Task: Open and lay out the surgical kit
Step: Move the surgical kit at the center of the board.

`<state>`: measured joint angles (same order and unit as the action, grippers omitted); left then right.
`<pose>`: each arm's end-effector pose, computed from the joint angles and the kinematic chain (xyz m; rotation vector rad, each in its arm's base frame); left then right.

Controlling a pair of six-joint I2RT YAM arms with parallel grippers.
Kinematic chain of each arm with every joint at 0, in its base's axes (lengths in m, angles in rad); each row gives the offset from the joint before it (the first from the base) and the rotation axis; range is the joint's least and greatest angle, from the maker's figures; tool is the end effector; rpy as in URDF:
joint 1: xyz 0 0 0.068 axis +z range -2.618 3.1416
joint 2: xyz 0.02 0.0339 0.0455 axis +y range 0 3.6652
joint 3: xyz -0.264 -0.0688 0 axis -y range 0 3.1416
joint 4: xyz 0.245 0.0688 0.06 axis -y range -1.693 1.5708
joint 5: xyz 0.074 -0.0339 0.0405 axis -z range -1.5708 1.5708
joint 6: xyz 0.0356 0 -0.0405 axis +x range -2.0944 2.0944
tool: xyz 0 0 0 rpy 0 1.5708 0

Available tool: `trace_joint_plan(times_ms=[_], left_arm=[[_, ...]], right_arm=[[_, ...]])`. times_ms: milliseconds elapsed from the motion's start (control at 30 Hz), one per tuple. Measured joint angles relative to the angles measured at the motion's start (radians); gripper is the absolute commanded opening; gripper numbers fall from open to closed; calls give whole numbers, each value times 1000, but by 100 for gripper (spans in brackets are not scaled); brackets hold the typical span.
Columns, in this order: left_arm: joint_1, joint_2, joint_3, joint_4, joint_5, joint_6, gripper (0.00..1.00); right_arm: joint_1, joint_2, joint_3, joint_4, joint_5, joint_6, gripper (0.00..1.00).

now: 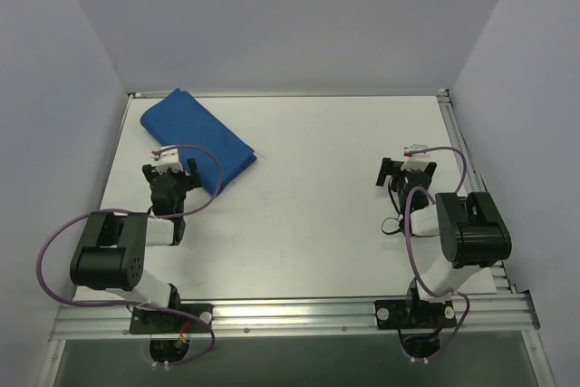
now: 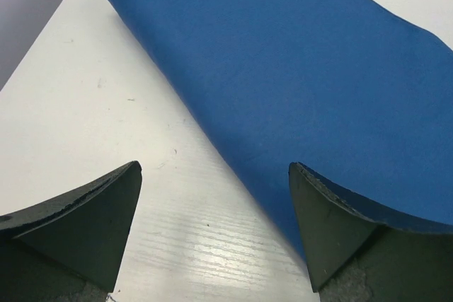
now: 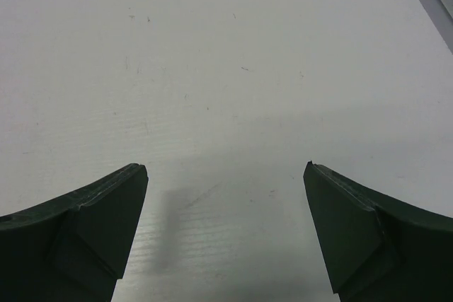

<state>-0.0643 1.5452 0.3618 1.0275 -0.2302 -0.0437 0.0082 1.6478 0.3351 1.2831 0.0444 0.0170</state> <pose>0.2687 -0.0092 0.1564 -0.1519 1.7173 0.1189 0.2704 0.0006 0.1519 0.0415 1.5999 -0.0160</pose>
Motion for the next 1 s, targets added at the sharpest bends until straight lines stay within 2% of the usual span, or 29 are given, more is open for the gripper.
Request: trace_joint_plan(times_ms=[167,300,400,500,567,633,733,800,900,1000], left_arm=[[0,-4,-8,19,-42,-3,94],[-2,-97,-40,-22,-114,-14,94],[-12,-254,-16,-186,-233,-76,94],[-14,-374,85,-406,-413,-219,94],[-12,-413,185,-589,-519,-352,94],[-11,-430,279,-755,-591,-481,94],[-3,-452,372,-993,-621,-667,94],[10,-481,390,-1110,-585,-737,94],[30,-568,371,-1180,-468,-743,94],[34,-635,375,-1229,-387,-742,94]], right_arm=[[0,0,0,0,5,-11,100],[1,0,0,1,10,-14,100],[25,-8,3,-8,86,-16,100],[99,-74,32,-90,195,-33,100],[152,-134,95,-195,267,-15,100],[183,-179,224,-384,303,68,100],[175,-206,423,-558,230,167,100],[154,-217,453,-544,117,256,100],[135,-167,453,-492,-82,414,100],[153,19,548,-480,-232,536,100]])
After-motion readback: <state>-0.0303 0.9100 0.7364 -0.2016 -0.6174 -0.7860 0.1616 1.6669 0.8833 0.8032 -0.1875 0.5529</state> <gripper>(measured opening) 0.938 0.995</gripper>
